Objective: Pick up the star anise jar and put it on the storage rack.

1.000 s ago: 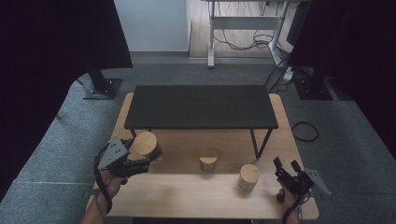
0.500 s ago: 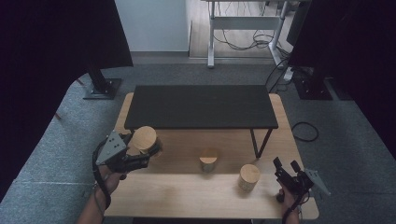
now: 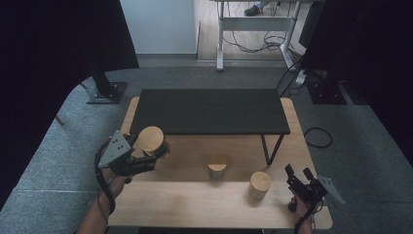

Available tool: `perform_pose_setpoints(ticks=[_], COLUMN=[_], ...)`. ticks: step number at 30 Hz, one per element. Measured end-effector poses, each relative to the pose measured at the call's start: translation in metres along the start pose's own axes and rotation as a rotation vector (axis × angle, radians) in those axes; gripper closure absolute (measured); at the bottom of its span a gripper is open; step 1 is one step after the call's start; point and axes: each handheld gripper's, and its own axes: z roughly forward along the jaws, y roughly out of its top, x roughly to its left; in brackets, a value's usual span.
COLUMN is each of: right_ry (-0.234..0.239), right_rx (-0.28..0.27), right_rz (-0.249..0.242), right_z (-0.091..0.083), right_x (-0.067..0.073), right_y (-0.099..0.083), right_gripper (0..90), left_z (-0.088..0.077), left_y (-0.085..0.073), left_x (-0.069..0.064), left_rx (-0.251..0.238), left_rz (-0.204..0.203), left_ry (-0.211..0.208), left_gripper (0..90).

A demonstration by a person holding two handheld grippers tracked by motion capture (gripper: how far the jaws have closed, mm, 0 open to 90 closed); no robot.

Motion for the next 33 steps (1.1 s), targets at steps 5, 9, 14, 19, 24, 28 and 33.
perform_pose_setpoints(ticks=[5, 9, 14, 19, 24, 28, 33], right_ry=[0.0, 0.001, 0.001, 0.002, 0.003, 0.002, 0.003], right_rx=[-0.004, -0.004, -0.004, -0.004, -0.004, -0.005, -0.006], right_rz=[0.002, 0.008, 0.009, 0.012, 0.012, 0.012, 0.014], right_z=[0.0, 0.0, 0.0, 0.0, 0.0, 0.0, -0.001], right_x=[-0.001, -0.001, -0.001, -0.001, -0.001, -0.001, -0.002], right_y=[0.0, 0.0, 0.0, 0.0, 0.0, 0.0, 0.0], right_gripper=[11.2, 11.2, 11.2, 11.2, 11.2, 11.0, 10.9], left_z=[0.0, 0.0, 0.003, 0.004, 0.006, 0.007, 0.009], left_y=[0.002, 0.003, 0.006, 0.007, 0.008, 0.011, 0.016], left_x=[0.002, 0.003, 0.005, 0.007, 0.008, 0.009, 0.009], left_rx=[-0.006, -0.006, -0.003, -0.008, -0.004, -0.006, -0.007], left_rz=[-0.005, -0.009, -0.01, -0.018, -0.018, -0.019, -0.009], left_ry=[0.002, 0.005, 0.005, -0.001, 0.005, 0.007, 0.019], left_gripper=[25.2, 25.2, 25.2, 25.2, 25.2, 25.2, 25.2])
